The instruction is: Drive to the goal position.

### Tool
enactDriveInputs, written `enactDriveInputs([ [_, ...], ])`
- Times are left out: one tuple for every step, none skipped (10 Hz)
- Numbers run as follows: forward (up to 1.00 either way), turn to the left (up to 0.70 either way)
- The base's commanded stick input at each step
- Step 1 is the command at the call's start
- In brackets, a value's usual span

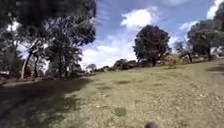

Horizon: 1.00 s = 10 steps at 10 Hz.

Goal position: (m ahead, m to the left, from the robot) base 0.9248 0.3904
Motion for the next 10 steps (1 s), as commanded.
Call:
enactDriveInputs([
  [0.7, 0.35],
  [0.7, 0.35],
  [0.7, 0.35],
  [0.7, 0.35],
  [0.7, 0.35],
  [0.7, 0.35],
  [0.7, 0.1],
  [0.7, 0.0],
  [0.7, 0.0],
  [0.7, 0.0],
])
